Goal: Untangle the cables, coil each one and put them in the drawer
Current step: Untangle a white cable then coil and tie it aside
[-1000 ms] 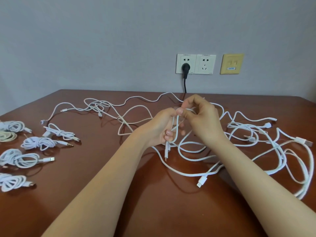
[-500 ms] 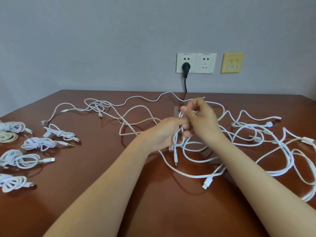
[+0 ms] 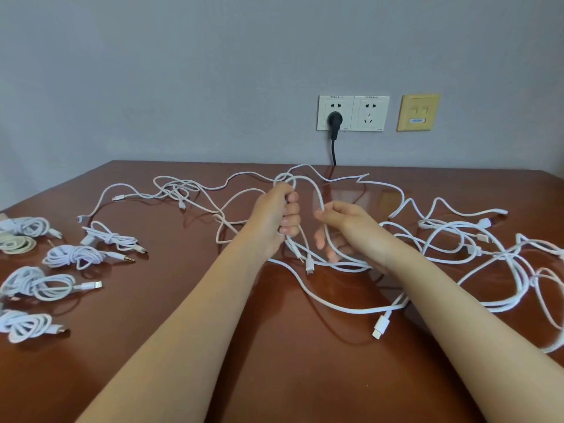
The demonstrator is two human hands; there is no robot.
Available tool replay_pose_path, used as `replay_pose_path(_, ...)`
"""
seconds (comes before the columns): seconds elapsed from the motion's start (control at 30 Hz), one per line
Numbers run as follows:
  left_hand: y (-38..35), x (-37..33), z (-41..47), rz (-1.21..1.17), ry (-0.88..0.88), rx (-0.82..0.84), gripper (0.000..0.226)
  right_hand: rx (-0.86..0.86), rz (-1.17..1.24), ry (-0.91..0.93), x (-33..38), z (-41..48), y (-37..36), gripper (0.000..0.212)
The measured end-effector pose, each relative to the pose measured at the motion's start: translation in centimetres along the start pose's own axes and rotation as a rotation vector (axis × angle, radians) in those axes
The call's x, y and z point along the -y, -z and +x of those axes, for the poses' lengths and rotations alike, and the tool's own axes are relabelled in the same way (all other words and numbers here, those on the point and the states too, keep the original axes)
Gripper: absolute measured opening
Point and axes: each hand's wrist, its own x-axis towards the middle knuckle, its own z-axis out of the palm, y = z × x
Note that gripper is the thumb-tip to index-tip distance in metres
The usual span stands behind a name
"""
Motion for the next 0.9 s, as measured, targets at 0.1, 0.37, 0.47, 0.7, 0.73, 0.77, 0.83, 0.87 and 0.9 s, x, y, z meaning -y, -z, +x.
replay_pose_path(0.1, 0.0, 0.1, 0.1, 0.004, -0.055, -0.083, 0.035, -0.06, -0.022, 0.097, -0.2, 0.4, 0.3, 0.016)
replay_pose_path(0.37, -0.8, 1.4, 0.0, 0.175, -0.11, -0.08, 0.032, -0.282, -0.452, 0.322, -1.3, 0.4, -0.6, 0.028)
replay_pose_path(0.47, -1.0, 1.5, 0.1, 0.208, -0.128, -0.097, 0.026, -0.275, -0.559, 0.316, -1.6, 0.5, -0.7, 0.026)
replay_pose_path(0.7, -0.9, 1.5, -0.2, 0.235, -0.139, 0.029, 0.029, -0.246, -0.756, 0.343, -1.4, 0.0, -0.8, 0.028)
replay_pose_path(0.73, -0.9, 1.5, -0.2, 0.246, -0.136, 0.038, 0.029, -0.243, -0.774, 0.344, -1.5, -0.1, -0.7, 0.023)
replay_pose_path(0.77, -0.9, 1.5, -0.3, 0.257, -0.133, 0.039, 0.029, -0.238, -0.791, 0.347, -1.5, -0.1, -0.6, 0.019)
replay_pose_path(0.83, -0.8, 1.5, -0.3, 0.282, -0.126, 0.03, 0.029, -0.222, -0.833, 0.359, -1.6, -0.2, -0.6, 0.015)
replay_pose_path(0.87, -0.8, 1.5, -0.2, 0.299, -0.123, 0.022, 0.029, -0.217, -0.858, 0.363, -1.6, -0.3, -0.6, 0.015)
replay_pose_path(0.9, -0.8, 1.4, -0.2, 0.319, -0.118, 0.015, 0.03, -0.216, -0.888, 0.362, -1.5, -0.4, -0.7, 0.018)
